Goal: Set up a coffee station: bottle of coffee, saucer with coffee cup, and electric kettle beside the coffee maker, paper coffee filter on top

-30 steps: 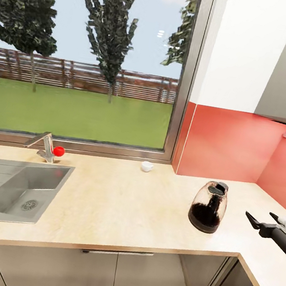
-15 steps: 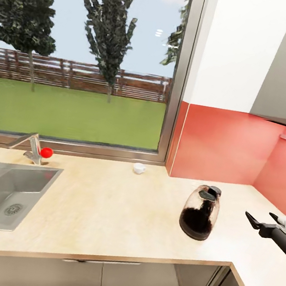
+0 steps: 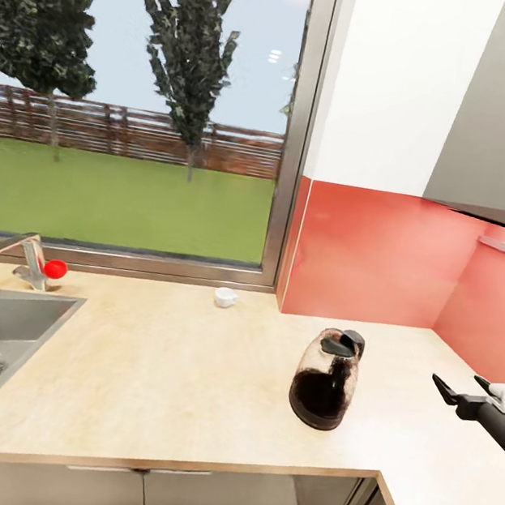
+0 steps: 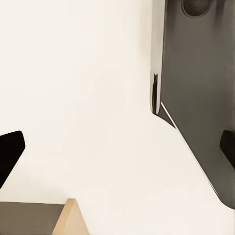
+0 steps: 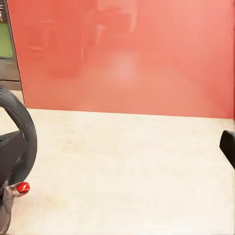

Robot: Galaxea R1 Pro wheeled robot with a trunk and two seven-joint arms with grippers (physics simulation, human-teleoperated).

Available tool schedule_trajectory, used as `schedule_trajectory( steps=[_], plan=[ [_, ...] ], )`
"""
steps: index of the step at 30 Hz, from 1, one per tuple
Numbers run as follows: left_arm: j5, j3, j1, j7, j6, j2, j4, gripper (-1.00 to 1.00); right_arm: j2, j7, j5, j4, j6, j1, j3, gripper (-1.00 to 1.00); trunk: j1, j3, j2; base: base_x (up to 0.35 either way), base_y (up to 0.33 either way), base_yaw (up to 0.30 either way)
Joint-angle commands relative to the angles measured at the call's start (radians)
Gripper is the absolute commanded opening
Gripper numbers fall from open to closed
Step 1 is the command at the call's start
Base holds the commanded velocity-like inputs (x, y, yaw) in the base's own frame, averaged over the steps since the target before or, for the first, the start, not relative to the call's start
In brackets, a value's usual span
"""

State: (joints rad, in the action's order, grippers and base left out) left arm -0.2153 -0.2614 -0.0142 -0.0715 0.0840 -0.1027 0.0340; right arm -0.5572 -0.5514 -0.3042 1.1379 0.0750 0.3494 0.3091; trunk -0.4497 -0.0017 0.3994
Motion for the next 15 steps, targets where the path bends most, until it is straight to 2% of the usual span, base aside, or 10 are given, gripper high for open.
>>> schedule_trajectory(
  steps=[1, 7, 15],
  plan=[
    [-0.011, -0.009, 0.000, -0.004, 0.006, 0.000, 0.003, 1.00, 0.000, -0.005, -0.010, -0.002, 0.008, 0.000, 0.001, 1.00, 0.000, 0.000, 0.001, 0.005, -0.109, 0.056],
    [-0.012, -0.008, 0.000, -0.004, 0.006, -0.001, 0.003, 1.00, 0.000, -0.005, -0.010, -0.012, 0.008, 0.000, 0.001, 1.00, 0.000, -0.001, 0.001, 0.002, -0.038, 0.126],
    [-0.012, -0.007, 0.000, -0.003, 0.006, -0.002, 0.002, 1.00, 0.000, -0.005, -0.012, -0.014, 0.008, 0.000, 0.001, 1.00, 0.000, -0.002, 0.001, 0.003, -0.002, 0.010]
  ],
)
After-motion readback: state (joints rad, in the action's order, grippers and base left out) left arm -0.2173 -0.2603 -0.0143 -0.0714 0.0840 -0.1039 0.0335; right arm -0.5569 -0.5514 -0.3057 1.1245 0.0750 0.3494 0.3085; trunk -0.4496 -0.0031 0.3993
